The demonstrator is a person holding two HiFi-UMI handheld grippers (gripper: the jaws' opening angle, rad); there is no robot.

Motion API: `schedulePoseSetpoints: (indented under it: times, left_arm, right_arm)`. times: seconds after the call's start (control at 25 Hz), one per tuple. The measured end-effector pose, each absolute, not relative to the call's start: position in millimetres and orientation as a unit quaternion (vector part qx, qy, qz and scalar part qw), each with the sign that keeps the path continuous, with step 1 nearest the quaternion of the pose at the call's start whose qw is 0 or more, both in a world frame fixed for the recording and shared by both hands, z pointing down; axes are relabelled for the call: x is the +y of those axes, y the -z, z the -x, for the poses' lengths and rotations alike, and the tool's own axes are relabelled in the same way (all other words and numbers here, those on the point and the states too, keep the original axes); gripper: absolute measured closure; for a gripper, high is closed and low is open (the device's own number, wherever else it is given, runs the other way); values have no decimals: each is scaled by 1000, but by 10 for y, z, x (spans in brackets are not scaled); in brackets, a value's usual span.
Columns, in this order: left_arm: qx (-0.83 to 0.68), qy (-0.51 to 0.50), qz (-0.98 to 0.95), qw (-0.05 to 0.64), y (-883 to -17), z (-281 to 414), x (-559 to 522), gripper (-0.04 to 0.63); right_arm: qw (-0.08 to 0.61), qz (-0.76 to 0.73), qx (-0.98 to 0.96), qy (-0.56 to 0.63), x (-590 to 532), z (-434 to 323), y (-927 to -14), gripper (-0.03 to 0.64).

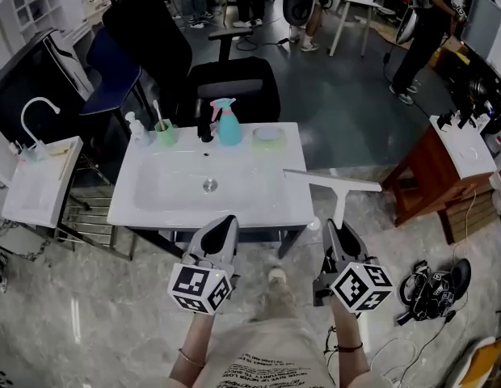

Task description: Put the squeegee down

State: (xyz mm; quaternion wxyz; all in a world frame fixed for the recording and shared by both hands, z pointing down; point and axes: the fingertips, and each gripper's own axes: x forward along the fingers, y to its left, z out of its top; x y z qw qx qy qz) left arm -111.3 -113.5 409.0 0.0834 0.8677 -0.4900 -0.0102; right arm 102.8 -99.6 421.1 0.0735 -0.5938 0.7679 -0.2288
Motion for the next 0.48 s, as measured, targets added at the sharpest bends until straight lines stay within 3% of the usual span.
schedulePoseSetpoints:
  times: [0.48]
  left_arm:
    - [-511, -6, -851, 122, -4312, 901, -1990, 574]
  right_arm:
    - [29, 567, 782, 256, -2054, -1104, -4433, 522]
